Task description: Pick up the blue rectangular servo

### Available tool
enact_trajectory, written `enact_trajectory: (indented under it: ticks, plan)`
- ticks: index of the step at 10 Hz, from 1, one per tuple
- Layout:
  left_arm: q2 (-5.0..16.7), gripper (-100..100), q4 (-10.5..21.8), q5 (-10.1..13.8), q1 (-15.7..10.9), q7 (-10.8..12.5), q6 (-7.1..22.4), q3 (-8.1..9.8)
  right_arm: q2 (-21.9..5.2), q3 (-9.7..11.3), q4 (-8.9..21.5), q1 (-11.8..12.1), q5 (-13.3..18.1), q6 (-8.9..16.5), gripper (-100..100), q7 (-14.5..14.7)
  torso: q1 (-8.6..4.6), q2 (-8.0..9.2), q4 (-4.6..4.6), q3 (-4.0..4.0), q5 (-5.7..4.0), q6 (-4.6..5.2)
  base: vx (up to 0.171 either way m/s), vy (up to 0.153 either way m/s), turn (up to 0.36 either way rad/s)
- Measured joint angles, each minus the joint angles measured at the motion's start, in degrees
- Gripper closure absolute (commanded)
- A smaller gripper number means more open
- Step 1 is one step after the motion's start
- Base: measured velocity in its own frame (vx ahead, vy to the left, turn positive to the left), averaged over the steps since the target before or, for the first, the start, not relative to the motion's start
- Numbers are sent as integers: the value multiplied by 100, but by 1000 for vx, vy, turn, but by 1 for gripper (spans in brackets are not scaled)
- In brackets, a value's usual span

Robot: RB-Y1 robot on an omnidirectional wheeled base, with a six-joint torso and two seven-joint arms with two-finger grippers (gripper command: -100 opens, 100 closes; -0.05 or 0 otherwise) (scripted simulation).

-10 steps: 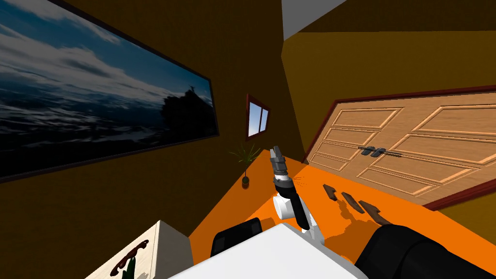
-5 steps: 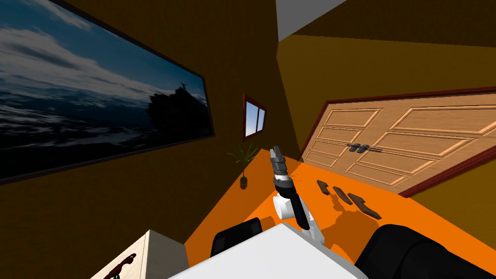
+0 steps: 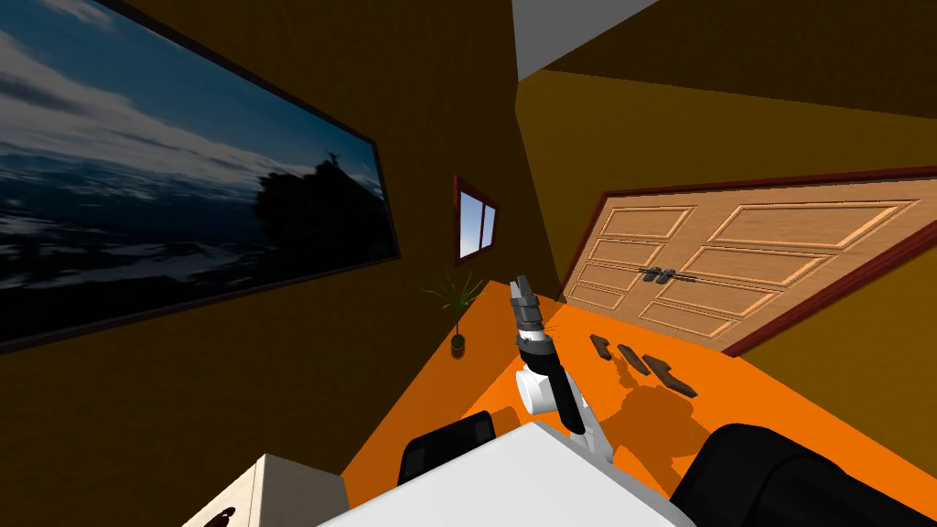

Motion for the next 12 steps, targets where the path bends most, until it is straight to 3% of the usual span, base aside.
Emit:
enact_trajectory:
  ticks: [1, 7, 8, 12]
  plan:
    - [0, -100, -3, 0, 1, 1, 1, 0, 0, 0, 0, 0, 0, 0, 0, 0, -4, 4, 1, 2, -1, 0, -71, 9, -263]
    - [-356, -100, 638, 311, -499, 292, 361, -70, 0, 0, 1, -3, 0, 1, 0, 0, 50, 65, 13, 37, 28, 4, -152, 28, -249]
    - [-362, 100, 649, 317, -508, 303, 376, -72, 0, 0, 1, -1, 0, 1, 0, 0, 54, 36, 8, 21, 29, -1, -15, 2, 8]
    - [-361, 100, 648, 314, -506, 299, 373, -74, 0, 0, 0, 0, 0, 0, 0, 0, 50, -4, -2, -3, 29, -1, -2, 0, 0]
